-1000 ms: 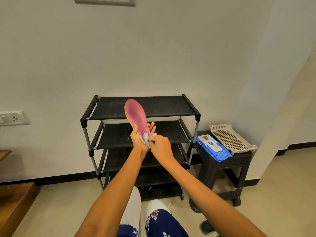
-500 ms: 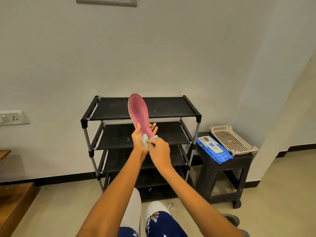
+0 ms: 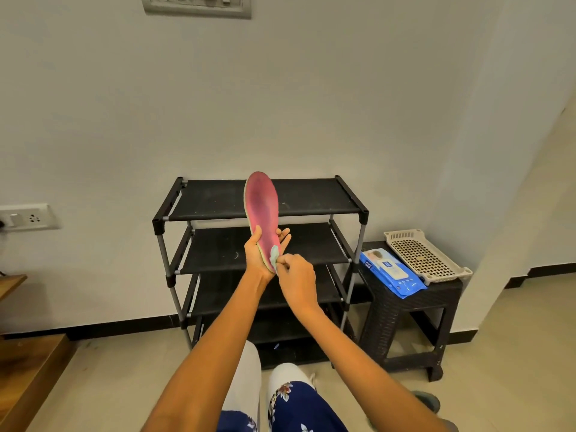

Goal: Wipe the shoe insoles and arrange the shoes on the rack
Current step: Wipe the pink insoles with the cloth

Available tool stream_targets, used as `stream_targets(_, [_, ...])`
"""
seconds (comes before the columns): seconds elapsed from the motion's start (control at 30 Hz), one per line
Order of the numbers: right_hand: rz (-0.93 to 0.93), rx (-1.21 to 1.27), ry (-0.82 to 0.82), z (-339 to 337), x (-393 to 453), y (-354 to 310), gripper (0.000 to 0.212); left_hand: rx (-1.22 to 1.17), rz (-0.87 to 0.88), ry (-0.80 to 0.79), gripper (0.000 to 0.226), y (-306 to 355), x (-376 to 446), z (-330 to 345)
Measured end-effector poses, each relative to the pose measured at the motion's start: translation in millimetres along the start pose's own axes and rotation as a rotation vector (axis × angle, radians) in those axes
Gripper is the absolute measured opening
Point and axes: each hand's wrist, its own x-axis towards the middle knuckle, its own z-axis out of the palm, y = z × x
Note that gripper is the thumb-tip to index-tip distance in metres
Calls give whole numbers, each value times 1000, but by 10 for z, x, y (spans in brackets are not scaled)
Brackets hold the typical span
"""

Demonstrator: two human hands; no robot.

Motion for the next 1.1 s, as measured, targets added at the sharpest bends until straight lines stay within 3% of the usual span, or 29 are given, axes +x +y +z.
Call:
stream_targets(0.13, [-55, 129, -44, -23, -15, -127, 17, 39, 19, 2, 37, 5, -70, -16])
stream_targets(0.3, [62, 225, 96, -249, 351, -227, 16, 46, -62, -69, 37, 19, -146, -13])
stream_targets(0.37, [59, 142, 25, -265, 410, -219, 19, 77, -83, -62, 37, 9, -195, 46])
stream_targets(0.5, [-135, -16, -55, -211, 231, -275, 18, 121, -55, -17, 45, 6, -241, 110])
stream_targets(0.6, [-256, -9, -138, -216, 14, -165, 17, 153, -38, 24, 59, -14, -267, 32])
stream_targets(0.7, [-260, 91, -259, -361, -44, -44, 15, 135, -54, 18, 51, 3, -291, -21])
stream_targets(0.83, [-62, 243, -16, -539, 128, -65, 13, 104, -103, -49, 37, -12, -318, 13])
stream_targets(0.97, [-96, 87, -67, -361, 56, -137, 14, 25, -126, -29, 43, -119, -416, 91])
stream_targets(1.03, [-135, 114, -15, -278, -77, -118, 13, 10, -105, -4, 54, -143, -376, 73])
stream_targets(1.1, [-157, 131, -66, -290, -144, -50, 13, 10, -108, 1, 61, -174, -344, 46])
